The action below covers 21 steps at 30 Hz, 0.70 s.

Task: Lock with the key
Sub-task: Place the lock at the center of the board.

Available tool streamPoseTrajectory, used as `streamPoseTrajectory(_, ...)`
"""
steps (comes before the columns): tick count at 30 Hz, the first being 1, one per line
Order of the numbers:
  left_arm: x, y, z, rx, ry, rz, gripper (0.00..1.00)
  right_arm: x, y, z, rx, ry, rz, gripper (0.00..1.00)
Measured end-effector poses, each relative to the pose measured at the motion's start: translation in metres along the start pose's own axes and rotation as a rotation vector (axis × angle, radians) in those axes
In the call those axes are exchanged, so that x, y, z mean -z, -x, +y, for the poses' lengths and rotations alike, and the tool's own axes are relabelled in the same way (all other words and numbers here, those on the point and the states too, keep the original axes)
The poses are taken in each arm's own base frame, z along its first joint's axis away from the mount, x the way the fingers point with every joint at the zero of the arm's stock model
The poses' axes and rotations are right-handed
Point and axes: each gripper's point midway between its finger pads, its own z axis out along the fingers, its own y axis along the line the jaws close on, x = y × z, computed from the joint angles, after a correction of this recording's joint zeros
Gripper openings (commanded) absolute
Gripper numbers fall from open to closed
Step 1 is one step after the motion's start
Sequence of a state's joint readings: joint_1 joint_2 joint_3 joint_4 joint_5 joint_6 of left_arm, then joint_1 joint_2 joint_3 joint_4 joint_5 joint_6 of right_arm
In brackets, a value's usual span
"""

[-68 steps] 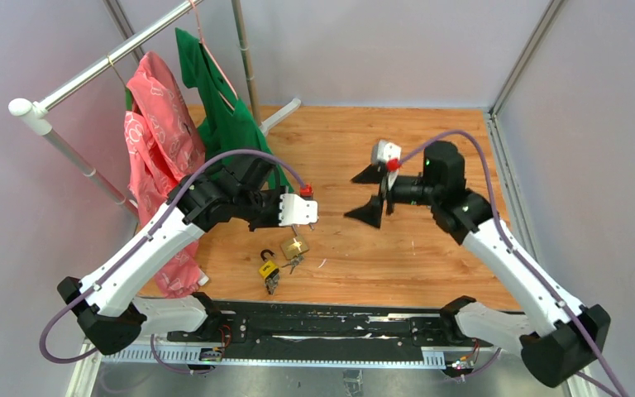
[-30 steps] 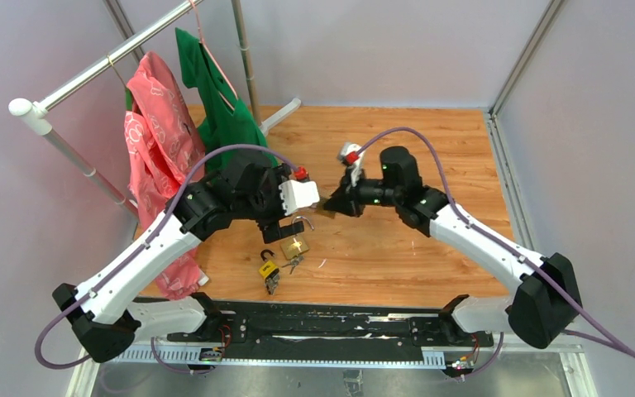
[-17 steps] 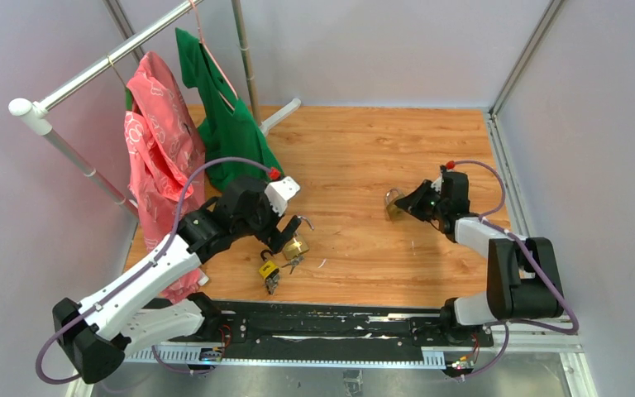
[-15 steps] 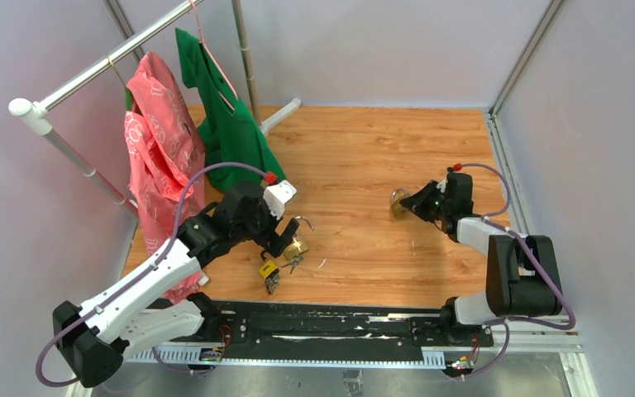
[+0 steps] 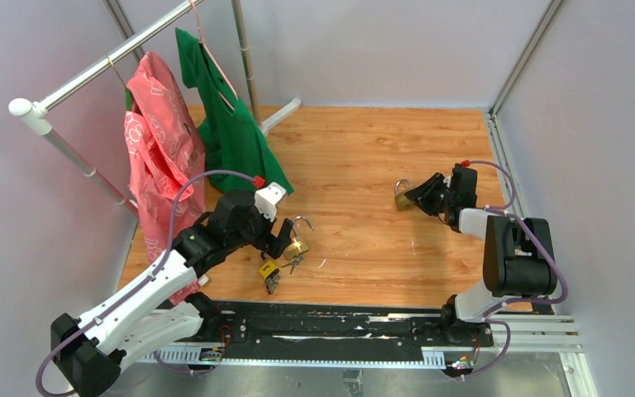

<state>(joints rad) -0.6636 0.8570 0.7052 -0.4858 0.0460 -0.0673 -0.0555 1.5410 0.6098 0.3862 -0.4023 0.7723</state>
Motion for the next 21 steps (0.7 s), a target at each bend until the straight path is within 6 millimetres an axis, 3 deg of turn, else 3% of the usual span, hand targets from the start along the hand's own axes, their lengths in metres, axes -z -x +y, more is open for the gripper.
streamPoseTrajectory(6, -0.001, -0.001, 0.003, -0.083, -0.004, 0.008, 0.95, 0.006, -0.013, -0.022, -0.004, -0.091, 0.056, 0.54)
streamPoseTrajectory(10, -0.006, -0.008, -0.002, -0.175, -0.060, 0.059, 0.96, 0.015, -0.010, -0.020, 0.035, -0.118, 0.064, 0.58)
streamPoseTrajectory(14, -0.015, -0.013, -0.009, -0.314, -0.154, 0.128, 1.00, 0.034, 0.012, -0.006, 0.123, -0.131, 0.003, 0.72)
streamPoseTrajectory(18, -0.034, -0.029, -0.004, -0.476, -0.213, 0.243, 1.00, 0.061, 0.034, 0.023, 0.264, -0.122, -0.088, 0.74)
streamPoseTrajectory(21, -0.054, -0.054, 0.002, -0.538, -0.247, 0.363, 1.00, 0.076, 0.038, 0.052, 0.383, -0.087, -0.120, 0.75)
